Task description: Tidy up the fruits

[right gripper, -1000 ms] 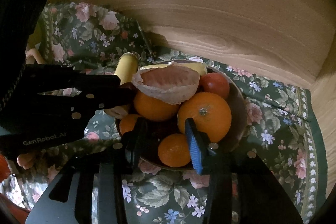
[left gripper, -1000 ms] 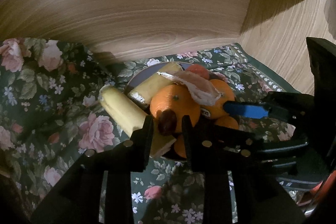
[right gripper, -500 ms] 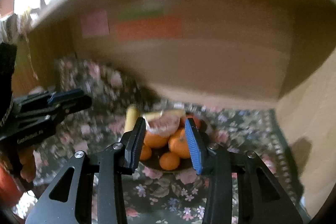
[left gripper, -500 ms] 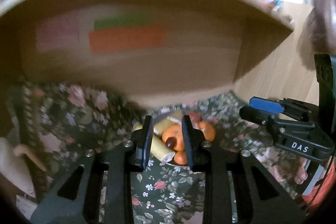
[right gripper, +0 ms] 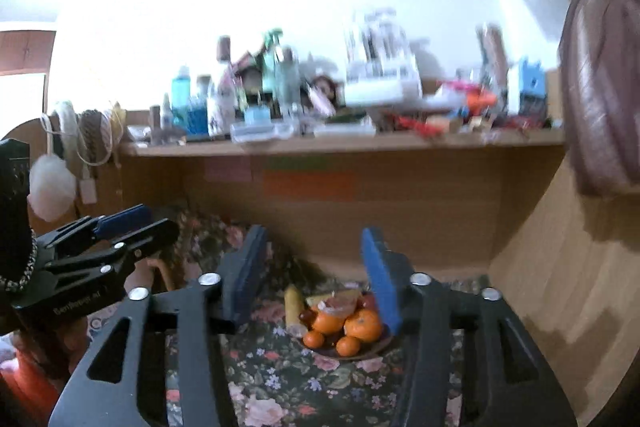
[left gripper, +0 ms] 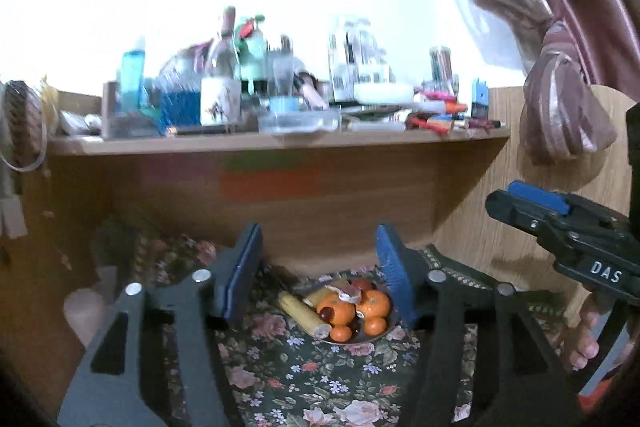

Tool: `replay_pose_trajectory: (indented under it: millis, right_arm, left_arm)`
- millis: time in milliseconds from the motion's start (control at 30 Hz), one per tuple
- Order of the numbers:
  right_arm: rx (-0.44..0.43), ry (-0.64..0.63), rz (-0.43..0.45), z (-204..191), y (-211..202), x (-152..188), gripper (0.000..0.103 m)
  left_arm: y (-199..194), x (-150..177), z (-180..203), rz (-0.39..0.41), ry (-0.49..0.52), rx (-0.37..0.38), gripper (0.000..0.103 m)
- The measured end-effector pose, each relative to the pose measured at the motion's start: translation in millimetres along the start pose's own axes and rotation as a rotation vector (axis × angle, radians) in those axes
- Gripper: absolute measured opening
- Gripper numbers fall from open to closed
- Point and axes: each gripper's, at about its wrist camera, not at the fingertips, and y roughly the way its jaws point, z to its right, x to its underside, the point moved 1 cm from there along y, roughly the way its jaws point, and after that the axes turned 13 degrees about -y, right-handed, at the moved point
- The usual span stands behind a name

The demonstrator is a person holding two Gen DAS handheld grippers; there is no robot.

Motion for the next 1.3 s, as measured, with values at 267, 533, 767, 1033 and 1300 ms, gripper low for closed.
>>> replay_pose_trajectory:
  millis: [267,533,767,1033,1300]
  right_arm:
    - [0.068,-0.028,0.047,-12,-26,-4,0.086]
    - [0.104,-0.015,0.052,-13,-37,1,0.103]
    - [0.113,-0.017,0.039,-13,-38,3,0.103]
    - [0.118,-0.021,0.033,-13,-36,4,0.103]
    - [0.118,-0.021,0.034,-12,-37,4,0.103]
  left_arm:
    - [-29,1,4,0.060,-0.009,-0.027,0.090]
    - [-44,5,9,0.095,0.011,-0.042,0.101]
    - [-47,7,6,0.096,0.000,-0.038,0.102]
    - [-44,7,3,0.088,-0.002,-0.026,0.103]
    - [-43,8,6,0.086,-0.003,-0.028,0.103]
